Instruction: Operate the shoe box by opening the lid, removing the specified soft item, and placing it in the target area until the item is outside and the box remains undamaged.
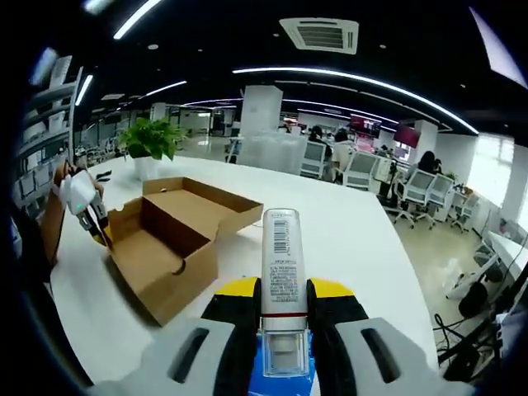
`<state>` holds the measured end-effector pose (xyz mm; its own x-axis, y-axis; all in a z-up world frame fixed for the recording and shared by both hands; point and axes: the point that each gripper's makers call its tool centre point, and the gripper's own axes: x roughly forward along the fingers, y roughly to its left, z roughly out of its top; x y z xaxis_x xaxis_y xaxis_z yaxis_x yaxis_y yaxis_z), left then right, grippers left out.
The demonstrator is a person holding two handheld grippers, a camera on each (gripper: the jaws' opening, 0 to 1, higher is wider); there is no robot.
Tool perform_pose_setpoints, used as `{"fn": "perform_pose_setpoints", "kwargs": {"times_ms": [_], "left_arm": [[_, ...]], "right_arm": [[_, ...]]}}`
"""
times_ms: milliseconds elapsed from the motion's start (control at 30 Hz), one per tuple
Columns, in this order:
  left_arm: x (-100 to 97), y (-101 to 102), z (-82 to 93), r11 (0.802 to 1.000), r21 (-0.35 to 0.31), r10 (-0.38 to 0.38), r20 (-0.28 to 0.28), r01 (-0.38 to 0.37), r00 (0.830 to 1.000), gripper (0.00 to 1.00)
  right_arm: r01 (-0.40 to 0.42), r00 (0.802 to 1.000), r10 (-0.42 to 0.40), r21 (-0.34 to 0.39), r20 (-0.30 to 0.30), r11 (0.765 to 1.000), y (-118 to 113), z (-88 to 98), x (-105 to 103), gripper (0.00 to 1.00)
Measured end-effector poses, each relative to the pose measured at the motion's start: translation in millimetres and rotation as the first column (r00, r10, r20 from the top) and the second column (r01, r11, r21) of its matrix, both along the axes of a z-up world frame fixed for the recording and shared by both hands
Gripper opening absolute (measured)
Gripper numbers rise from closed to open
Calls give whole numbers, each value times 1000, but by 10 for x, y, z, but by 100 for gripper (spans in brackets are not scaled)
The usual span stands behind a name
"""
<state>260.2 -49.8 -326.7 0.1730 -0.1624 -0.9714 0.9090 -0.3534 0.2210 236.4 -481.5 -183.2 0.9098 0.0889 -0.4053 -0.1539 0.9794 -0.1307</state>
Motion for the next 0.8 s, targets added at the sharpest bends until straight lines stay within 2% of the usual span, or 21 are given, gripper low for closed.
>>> {"fn": "perform_pose_setpoints", "kwargs": {"times_ms": [100, 233, 367, 433, 633, 800], "left_arm": [[1, -1, -1, 1000, 1, 0, 1, 0, 1000, 10], [119, 39, -9, 1000, 4, -1, 1, 1, 1000, 10], [85, 33, -11, 1000, 4, 1, 2, -1, 1000, 10], [97, 39, -12, 1000, 5, 0, 3, 0, 1000, 10], [95, 46, -10, 1000, 4, -1, 2, 1, 1000, 10], [52, 37, -7, 1000, 4, -2, 3, 2, 1000, 10]], "right_arm": [[56, 998, -56, 2, -19, 998, -191, -95, -73, 21], [131, 989, -131, -5, -65, 991, -462, -296, -173, 21], [174, 979, -174, -10, -102, 985, -646, -494, -222, 21], [192, 974, -188, 21, -123, 981, -687, -626, -238, 21], [227, 961, -219, 29, -166, 974, -828, -899, -263, 21], [239, 949, -233, 0, -211, 971, -925, -1134, -320, 21]]}}
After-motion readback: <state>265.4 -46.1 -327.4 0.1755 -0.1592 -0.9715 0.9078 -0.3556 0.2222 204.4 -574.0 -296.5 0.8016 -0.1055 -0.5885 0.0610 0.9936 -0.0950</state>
